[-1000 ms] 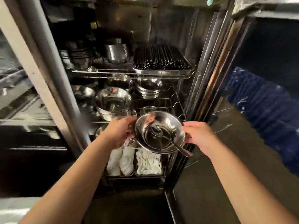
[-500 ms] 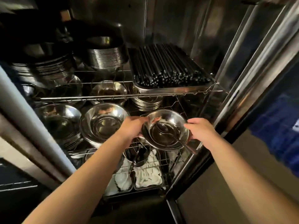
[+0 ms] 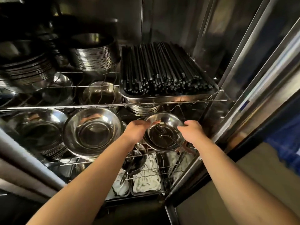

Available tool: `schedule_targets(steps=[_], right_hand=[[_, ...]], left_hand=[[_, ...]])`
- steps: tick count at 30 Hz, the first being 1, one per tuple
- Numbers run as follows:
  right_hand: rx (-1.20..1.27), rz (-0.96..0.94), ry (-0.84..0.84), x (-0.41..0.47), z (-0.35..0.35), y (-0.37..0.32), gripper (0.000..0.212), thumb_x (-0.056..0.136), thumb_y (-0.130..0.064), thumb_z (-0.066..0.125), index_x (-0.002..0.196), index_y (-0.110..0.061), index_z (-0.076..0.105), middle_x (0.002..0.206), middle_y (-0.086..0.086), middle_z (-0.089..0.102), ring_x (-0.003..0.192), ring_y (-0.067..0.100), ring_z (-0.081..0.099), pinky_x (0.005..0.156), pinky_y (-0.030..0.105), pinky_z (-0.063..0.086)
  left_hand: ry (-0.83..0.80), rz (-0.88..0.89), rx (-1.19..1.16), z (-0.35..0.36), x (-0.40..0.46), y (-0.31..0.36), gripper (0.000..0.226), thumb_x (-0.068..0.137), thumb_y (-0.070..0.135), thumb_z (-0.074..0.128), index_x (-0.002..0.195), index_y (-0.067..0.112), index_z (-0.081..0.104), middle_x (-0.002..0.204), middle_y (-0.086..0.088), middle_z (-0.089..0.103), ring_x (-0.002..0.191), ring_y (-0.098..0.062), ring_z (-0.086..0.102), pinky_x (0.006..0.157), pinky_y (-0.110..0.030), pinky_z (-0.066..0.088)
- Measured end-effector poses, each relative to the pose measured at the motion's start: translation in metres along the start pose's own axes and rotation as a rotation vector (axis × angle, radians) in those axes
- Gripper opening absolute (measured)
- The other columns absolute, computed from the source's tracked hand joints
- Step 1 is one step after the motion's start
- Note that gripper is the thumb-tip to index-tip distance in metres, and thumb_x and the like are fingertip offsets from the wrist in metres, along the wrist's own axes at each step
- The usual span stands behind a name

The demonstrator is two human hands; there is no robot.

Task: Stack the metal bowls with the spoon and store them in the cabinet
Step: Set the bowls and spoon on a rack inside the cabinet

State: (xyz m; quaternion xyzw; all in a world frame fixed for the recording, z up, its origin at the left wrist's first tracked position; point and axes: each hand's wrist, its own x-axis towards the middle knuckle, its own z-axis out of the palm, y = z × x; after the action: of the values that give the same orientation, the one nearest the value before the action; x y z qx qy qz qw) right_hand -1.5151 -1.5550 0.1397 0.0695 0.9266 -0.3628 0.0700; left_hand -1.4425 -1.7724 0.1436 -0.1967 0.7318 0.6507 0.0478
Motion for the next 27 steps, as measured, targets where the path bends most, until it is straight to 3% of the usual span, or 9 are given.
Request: schedule_targets(steps=[5,8,12,17,18,20,23,25,27], right_hand=[[-0.038,0.034,-0.006,0.009,0.01,-0.002,0.051,0.09,-0.039,0.067,0.132,-0.011,0.061,0.118,0.009,0.065,0.092,0.022,0.057,0.074,0.032,0.046],[-0.072,0.029,-0.022,0.013,0.013,-0.004,0.045,0.091,-0.039,0.066,0.128,-0.012,0.063,0.113,0.007,0.066,0.09,0.024,0.062,0.07,0.031,0.049],[-0.109,-0.003,-0.011,0.017,0.012,-0.007,0.04,0.092,-0.038,0.064,0.123,-0.011,0.064,0.116,0.007,0.066,0.089,0.025,0.063,0.068,0.031,0.05],[-0.146,-0.04,-0.001,0.018,0.012,-0.006,0.039,0.093,-0.041,0.062,0.122,-0.015,0.062,0.113,0.004,0.065,0.087,0.025,0.063,0.061,0.029,0.046],[-0.145,-0.048,-0.005,0.017,0.013,-0.006,0.039,0.092,-0.039,0.064,0.124,-0.016,0.062,0.115,0.005,0.066,0.09,0.025,0.065,0.061,0.03,0.049],[-0.172,-0.067,-0.002,0.015,0.013,-0.007,0.047,0.091,-0.036,0.066,0.134,-0.018,0.057,0.125,0.008,0.062,0.101,0.028,0.065,0.072,0.033,0.056],[-0.267,-0.134,0.026,0.009,0.016,-0.006,0.059,0.093,-0.036,0.065,0.145,-0.016,0.048,0.138,0.013,0.052,0.122,0.033,0.054,0.093,0.04,0.053],[-0.323,-0.219,0.07,0.005,0.016,-0.006,0.056,0.094,-0.036,0.063,0.143,-0.014,0.051,0.138,0.013,0.052,0.126,0.032,0.048,0.096,0.042,0.049],[-0.382,-0.302,0.105,-0.001,0.018,-0.007,0.049,0.095,-0.036,0.061,0.138,-0.013,0.057,0.133,0.012,0.056,0.125,0.032,0.047,0.096,0.043,0.049]], left_hand=[[0.006,-0.039,0.011,0.004,0.014,-0.01,0.044,0.086,0.045,0.072,0.121,0.017,0.07,0.122,-0.008,0.07,0.104,-0.023,0.066,0.092,-0.041,0.055],[0.009,-0.043,0.033,0.005,0.019,-0.012,0.044,0.087,0.047,0.072,0.12,0.019,0.072,0.122,-0.004,0.07,0.108,-0.021,0.063,0.1,-0.043,0.051],[0.005,-0.03,0.049,0.007,0.022,-0.011,0.026,0.089,0.043,0.07,0.11,0.028,0.073,0.125,-0.002,0.068,0.118,-0.023,0.059,0.11,-0.048,0.044],[-0.014,-0.007,0.037,0.008,0.022,-0.013,0.066,0.077,0.063,0.073,0.129,0.023,0.065,0.105,0.016,0.065,0.116,-0.02,0.059,0.11,-0.047,0.044],[-0.02,0.003,0.037,0.008,0.021,-0.014,0.069,0.074,0.065,0.072,0.129,0.024,0.065,0.107,0.014,0.066,0.117,-0.02,0.06,0.11,-0.048,0.044],[-0.036,0.031,0.062,0.007,0.019,-0.015,0.051,0.077,0.06,0.071,0.119,0.032,0.066,0.115,0.007,0.07,0.117,-0.022,0.062,0.11,-0.049,0.045],[-0.038,0.079,0.165,0.007,0.017,-0.017,0.033,0.09,0.046,0.067,0.116,0.027,0.068,0.111,0.001,0.074,0.105,-0.025,0.069,0.097,-0.042,0.055],[-0.006,0.107,0.246,0.006,0.012,-0.019,0.035,0.094,0.04,0.065,0.125,0.024,0.067,0.099,0.006,0.074,0.079,-0.009,0.069,0.068,-0.022,0.056],[0.02,0.151,0.324,0.004,0.006,-0.023,0.034,0.095,0.032,0.063,0.128,0.024,0.064,0.097,0.006,0.074,0.054,0.0,0.06,0.048,-0.017,0.047]])
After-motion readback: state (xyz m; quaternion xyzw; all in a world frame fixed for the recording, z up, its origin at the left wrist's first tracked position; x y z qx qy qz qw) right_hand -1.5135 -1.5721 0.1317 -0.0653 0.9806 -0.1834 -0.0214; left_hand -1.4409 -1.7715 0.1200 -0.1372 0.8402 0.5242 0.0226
